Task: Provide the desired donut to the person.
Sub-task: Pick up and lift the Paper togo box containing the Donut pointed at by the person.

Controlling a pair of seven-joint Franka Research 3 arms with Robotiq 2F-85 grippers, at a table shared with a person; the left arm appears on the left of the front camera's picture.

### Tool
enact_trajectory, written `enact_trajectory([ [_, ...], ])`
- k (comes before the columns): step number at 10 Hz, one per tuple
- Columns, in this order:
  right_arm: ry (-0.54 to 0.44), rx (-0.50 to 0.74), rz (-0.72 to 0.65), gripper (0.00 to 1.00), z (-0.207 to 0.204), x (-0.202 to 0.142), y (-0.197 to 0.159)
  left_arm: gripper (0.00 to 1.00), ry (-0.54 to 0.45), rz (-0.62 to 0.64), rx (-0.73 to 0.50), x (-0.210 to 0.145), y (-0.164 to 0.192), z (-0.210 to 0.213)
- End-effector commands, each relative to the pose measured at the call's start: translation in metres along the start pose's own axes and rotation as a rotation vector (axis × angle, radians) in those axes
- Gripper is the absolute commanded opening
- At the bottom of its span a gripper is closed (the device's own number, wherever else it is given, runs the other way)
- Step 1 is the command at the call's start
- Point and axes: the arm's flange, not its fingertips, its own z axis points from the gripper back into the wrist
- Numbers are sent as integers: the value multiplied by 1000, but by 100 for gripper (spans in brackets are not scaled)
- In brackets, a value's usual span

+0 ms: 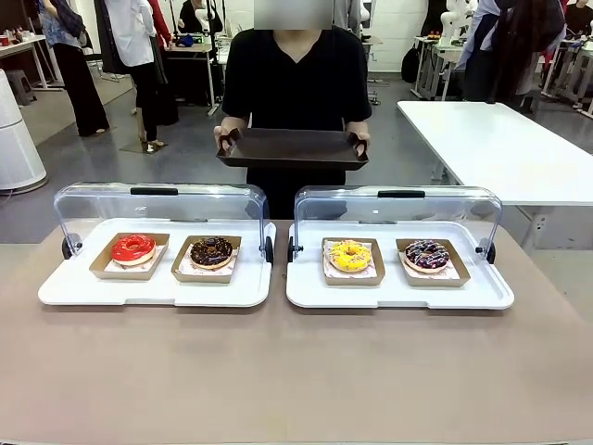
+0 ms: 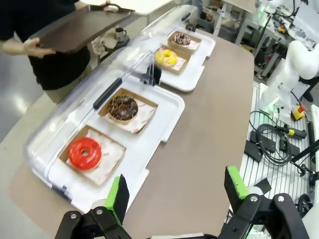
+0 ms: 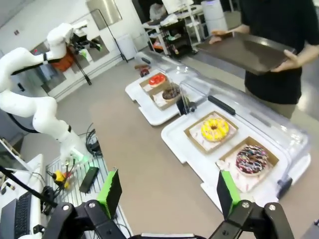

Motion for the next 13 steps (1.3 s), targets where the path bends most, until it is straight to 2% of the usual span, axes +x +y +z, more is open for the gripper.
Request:
enact_trajectory([
  [1, 22, -10, 39, 100, 1, 7, 10, 100, -7, -15, 13, -7, -6, 10],
  [4, 63, -34, 62, 100, 7, 5, 18, 100, 34, -26, 34, -19, -14, 17],
  [5, 198, -40, 96, 100, -18, 5, 26, 100, 12, 15, 30, -16, -6, 21],
  [6, 63, -38, 32, 100, 8, 4, 16, 100, 12, 15, 30, -16, -6, 21],
  [13, 63, -38, 32, 100, 8, 4, 16, 100, 12, 15, 30, -16, -6, 21],
])
